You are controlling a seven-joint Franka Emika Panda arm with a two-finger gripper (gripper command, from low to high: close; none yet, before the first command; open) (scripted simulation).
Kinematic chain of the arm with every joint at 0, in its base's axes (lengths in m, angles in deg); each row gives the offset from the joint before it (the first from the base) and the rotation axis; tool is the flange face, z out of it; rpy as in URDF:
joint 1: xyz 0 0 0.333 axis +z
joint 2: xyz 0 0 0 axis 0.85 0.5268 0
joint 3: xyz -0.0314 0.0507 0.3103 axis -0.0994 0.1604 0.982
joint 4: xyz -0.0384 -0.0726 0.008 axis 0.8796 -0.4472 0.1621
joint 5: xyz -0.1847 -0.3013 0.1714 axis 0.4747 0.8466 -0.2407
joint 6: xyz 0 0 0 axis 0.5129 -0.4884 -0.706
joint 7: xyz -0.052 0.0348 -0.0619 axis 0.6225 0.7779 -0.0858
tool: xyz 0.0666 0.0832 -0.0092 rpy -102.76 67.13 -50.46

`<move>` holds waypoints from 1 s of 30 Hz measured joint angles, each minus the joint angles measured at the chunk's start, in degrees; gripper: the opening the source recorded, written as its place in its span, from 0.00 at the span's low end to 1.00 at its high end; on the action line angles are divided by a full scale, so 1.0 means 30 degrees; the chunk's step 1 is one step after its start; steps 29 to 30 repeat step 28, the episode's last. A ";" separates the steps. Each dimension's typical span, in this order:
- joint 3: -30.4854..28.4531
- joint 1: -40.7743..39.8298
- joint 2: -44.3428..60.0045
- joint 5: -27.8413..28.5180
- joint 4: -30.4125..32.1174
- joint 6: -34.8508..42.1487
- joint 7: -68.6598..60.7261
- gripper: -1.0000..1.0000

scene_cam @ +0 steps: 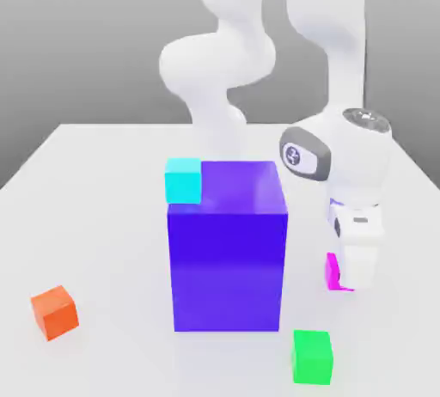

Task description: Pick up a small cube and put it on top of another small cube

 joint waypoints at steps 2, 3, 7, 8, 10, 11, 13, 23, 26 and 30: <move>0.0222 -0.0211 -0.0699 -0.0059 0.0133 0.0570 -0.0062 0.00; 0.0447 -0.0399 -0.1277 -0.0221 0.0243 0.1038 -0.0192 0.00; 0.1136 -0.0760 -0.3941 -0.1448 0.0747 0.3196 -0.1091 0.00; 0.1174 -0.0686 -0.4632 -0.1729 0.0875 0.3756 -0.1287 0.00; 0.0987 -0.0674 -0.5193 -0.1970 0.0378 0.4816 -0.1515 0.00; 0.0666 -0.0494 -0.5152 -0.2006 -0.0167 0.5322 -0.1593 0.00; -0.0452 -0.0496 -0.4869 -0.2097 -0.1443 0.6317 -0.1779 0.00; -0.2387 -0.4743 -0.1563 -0.3026 -0.6545 0.8142 -0.2911 0.00; -0.2165 -0.4919 -0.0331 -0.3385 -0.6658 0.7033 -0.3177 1.00; -0.2165 -0.4919 -0.0331 -0.3385 -0.6658 0.7033 -0.3177 1.00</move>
